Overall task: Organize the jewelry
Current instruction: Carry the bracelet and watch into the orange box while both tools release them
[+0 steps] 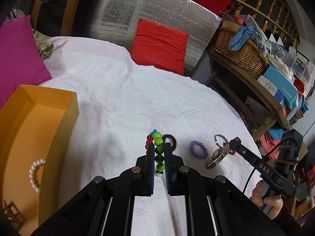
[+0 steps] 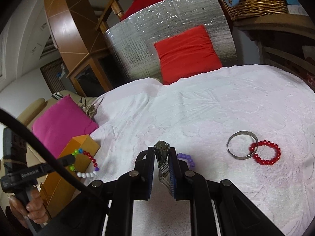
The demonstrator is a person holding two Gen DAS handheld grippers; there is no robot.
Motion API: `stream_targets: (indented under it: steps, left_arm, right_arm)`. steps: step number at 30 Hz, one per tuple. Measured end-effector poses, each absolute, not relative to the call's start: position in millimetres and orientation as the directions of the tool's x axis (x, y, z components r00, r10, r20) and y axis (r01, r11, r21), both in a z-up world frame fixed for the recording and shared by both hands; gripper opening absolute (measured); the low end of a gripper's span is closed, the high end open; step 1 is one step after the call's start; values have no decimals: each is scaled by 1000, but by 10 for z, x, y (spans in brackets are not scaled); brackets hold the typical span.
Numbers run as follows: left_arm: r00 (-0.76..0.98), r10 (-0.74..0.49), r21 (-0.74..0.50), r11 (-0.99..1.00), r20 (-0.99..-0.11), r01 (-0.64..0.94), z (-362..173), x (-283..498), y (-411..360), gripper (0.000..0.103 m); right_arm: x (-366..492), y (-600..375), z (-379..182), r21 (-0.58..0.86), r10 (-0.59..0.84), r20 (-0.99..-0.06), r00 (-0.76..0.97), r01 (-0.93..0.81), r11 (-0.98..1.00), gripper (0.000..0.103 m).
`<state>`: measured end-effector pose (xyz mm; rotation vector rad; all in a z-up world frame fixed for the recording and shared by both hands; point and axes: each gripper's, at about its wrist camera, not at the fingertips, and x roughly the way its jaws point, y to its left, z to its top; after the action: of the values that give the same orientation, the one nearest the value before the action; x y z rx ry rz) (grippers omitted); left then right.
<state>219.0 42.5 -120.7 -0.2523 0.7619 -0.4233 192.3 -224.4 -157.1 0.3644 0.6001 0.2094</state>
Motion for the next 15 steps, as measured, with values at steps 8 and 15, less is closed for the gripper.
stream_targets:
  steps: [8, 15]
  left_arm:
    - [704, -384, -331, 918, -598, 220, -1080, 2072, 588, 9]
    - [725, -355, -325, 927, -591, 189, -1042, 2023, 750, 9]
  right_arm:
    - [1940, -2124, -1597, 358, 284, -521, 805, -97, 929, 15]
    - [1946, -2018, -1567, 335, 282, -520, 806, -111, 936, 15]
